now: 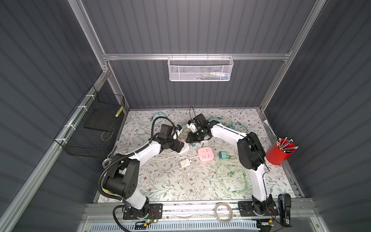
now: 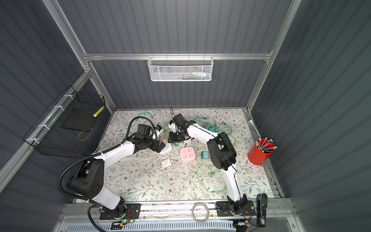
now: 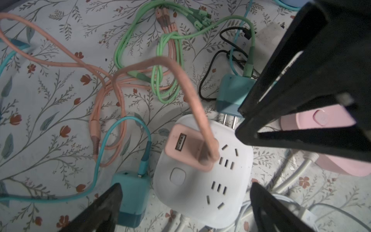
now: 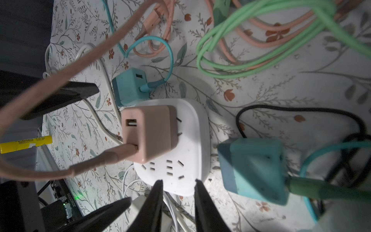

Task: Pull the plug off the socket

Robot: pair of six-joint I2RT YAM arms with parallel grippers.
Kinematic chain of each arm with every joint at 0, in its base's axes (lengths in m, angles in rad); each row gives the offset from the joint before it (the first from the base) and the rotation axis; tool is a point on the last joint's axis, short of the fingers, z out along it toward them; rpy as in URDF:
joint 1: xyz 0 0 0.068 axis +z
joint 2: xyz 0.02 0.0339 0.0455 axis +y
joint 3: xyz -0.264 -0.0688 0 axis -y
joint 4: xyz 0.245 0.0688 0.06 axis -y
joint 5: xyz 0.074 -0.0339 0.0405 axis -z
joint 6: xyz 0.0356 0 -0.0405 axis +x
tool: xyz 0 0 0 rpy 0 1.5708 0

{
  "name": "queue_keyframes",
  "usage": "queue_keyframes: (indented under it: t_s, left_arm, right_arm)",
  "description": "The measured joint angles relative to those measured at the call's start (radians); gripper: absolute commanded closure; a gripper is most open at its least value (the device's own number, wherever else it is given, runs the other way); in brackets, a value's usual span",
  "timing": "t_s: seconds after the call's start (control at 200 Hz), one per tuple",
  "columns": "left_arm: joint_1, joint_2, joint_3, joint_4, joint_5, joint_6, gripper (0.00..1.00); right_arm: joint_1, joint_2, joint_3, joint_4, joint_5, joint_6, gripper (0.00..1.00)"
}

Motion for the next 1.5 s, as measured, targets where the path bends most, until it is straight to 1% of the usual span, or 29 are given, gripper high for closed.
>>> queue_keyframes:
  t_s: [0.23,0.62,0.711,0.891,1.041,1.151,1.321,1.496]
  left_arm:
    - [0.024,0.053,0.046,-0.004,0.061,0.08,0.06]
    - [0.046,0.111,0.072,-0.019,0.115,0.17,0.14]
    - [0.051,0.124,0.079,-0.019,0.128,0.178,0.17]
    - [0.054,0.152,0.101,-0.029,0.148,0.197,0.26]
    - [0.056,0.17,0.112,-0.034,0.152,0.204,0.28]
    - [0.056,0.172,0.112,-0.034,0.154,0.208,0.3]
    - [0.056,0.173,0.114,-0.033,0.159,0.214,0.31]
    - [0.056,0.198,0.136,-0.033,0.169,0.222,0.35]
  right_arm:
    - [0.0,0.024,-0.001,0.0,-0.013,0.018,0.68]
    - [0.0,0.061,-0.001,0.007,-0.047,0.051,0.67]
    - [0.0,0.079,-0.001,0.007,-0.05,0.058,0.66]
    - [0.0,0.089,-0.001,0.007,-0.057,0.066,0.64]
    - [0.0,0.089,-0.001,0.007,-0.058,0.076,0.62]
    - [0.0,0.092,0.0,0.007,-0.06,0.079,0.61]
    - [-0.002,0.094,0.001,0.006,-0.064,0.084,0.61]
    - [-0.003,0.094,0.001,0.006,-0.065,0.084,0.61]
